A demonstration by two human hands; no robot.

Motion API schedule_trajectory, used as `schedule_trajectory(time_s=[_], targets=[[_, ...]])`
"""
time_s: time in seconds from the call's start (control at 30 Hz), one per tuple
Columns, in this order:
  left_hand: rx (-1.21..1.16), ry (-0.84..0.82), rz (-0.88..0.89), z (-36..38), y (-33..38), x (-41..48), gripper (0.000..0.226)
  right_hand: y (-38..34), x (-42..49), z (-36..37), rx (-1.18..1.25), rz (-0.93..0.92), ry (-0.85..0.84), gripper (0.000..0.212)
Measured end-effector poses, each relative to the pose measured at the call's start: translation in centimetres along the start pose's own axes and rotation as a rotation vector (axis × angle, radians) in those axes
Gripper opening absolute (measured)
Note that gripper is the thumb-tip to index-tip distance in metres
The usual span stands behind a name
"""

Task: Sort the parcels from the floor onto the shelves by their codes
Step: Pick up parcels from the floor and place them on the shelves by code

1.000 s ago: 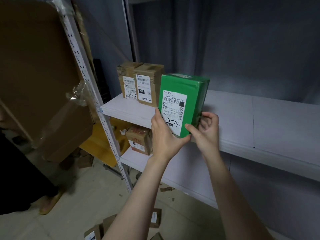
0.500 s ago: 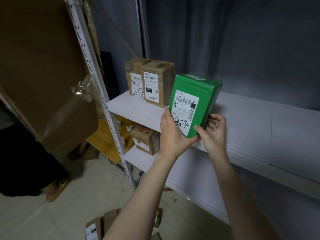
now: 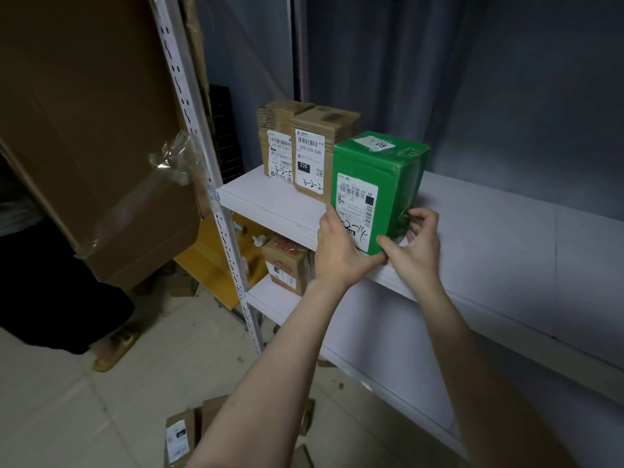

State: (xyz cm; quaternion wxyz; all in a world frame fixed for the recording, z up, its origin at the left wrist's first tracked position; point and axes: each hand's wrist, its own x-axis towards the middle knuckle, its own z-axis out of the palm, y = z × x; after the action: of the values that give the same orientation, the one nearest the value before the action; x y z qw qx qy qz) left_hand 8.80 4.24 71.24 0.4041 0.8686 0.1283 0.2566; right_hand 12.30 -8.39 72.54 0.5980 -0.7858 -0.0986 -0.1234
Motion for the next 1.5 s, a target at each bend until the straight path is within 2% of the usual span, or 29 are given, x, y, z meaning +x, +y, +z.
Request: schedule_trajectory(time_s=[0.2,0.33,0.5,0.67,0.83,0.93,1.1,1.5], targets=[[0.061,-0.026,-0.028,0.6,-0.6,3.2,0.13,-0.3,1.9,1.4,-0.148,0.03,0.008,0.061],[0.101,-0.058,-0.05,1.2,-0.6,5.3,0.127,0.3,2.0,2.1,-0.271,-0.034,0.045,0.052],[0.156,-0.064,-0.099,2.2,0.0,7.4,0.127,0.9,2.4,2.4,-0.337,-0.069,0.027,0.053],[0.194,0.011,-0.084,3.6,-0.7,7.2,0.12,0.9,2.6,2.5,-0.38,-0.076,-0.005,0.066],[0.248,0.076,-0.042,3.9,-1.1,7.1,0.109,1.4,3.0,2.5,-0.392,-0.106,-0.027,0.055],[0.232,0.074,-0.024,3.7,-1.2,7.0,0.091,1.7,3.1,2.6,-0.411,-0.086,-0.059,0.061],[0.233,0.036,-0.011,3.7,-1.5,7.0,0.073,1.9,3.2,2.6,-0.435,-0.058,-0.09,0.074],[0.23,0.009,-0.022,3.3,-1.4,6.9,0.066,2.1,3.2,2.9,-0.522,-0.091,-0.157,0.083]])
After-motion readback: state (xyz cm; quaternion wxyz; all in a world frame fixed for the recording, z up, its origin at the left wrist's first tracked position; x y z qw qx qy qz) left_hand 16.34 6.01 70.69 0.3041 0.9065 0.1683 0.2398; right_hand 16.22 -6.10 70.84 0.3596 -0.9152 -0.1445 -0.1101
